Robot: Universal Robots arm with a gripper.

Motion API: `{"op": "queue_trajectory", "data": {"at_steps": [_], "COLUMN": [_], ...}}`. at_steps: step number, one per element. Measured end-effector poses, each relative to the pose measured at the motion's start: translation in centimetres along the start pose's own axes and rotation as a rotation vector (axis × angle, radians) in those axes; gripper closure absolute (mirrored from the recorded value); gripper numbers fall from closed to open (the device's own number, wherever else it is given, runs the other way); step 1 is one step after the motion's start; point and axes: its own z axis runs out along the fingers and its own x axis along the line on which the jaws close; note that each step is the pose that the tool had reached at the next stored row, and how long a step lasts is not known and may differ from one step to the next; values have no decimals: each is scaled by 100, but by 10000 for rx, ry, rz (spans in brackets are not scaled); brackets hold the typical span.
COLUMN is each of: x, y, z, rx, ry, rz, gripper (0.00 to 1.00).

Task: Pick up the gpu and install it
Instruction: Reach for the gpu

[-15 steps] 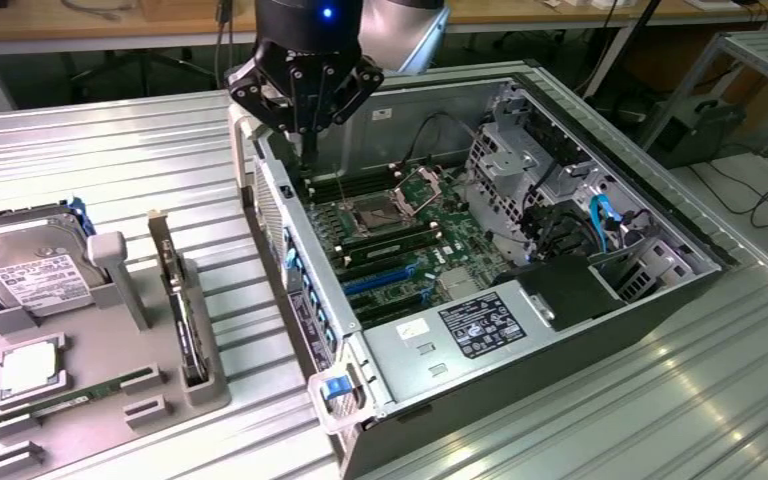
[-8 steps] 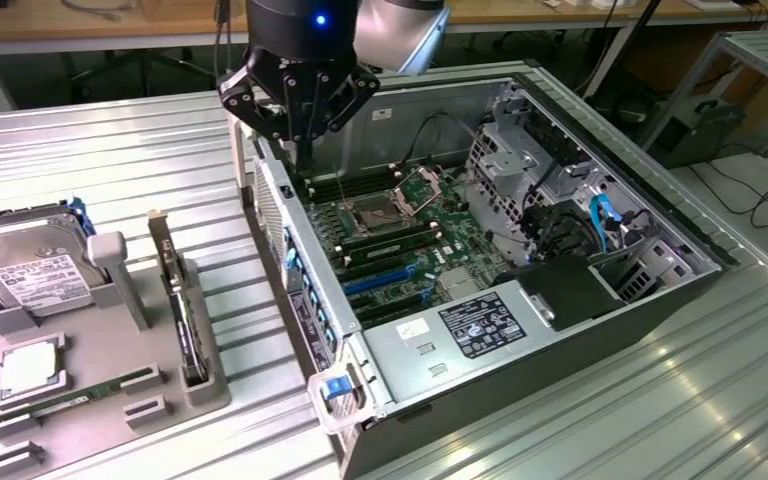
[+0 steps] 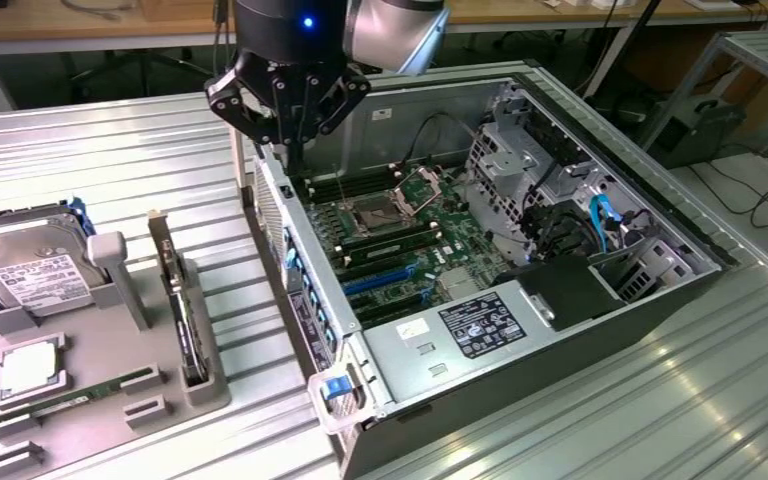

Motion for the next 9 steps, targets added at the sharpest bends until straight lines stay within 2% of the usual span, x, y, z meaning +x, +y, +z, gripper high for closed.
{"op": "queue_trajectory", "data": {"at_steps": [9], "x": [120], "y": [-7], "z": [-3], "rx": [-1], "ry": [0], "rz": [-21], "gripper": [89]}}
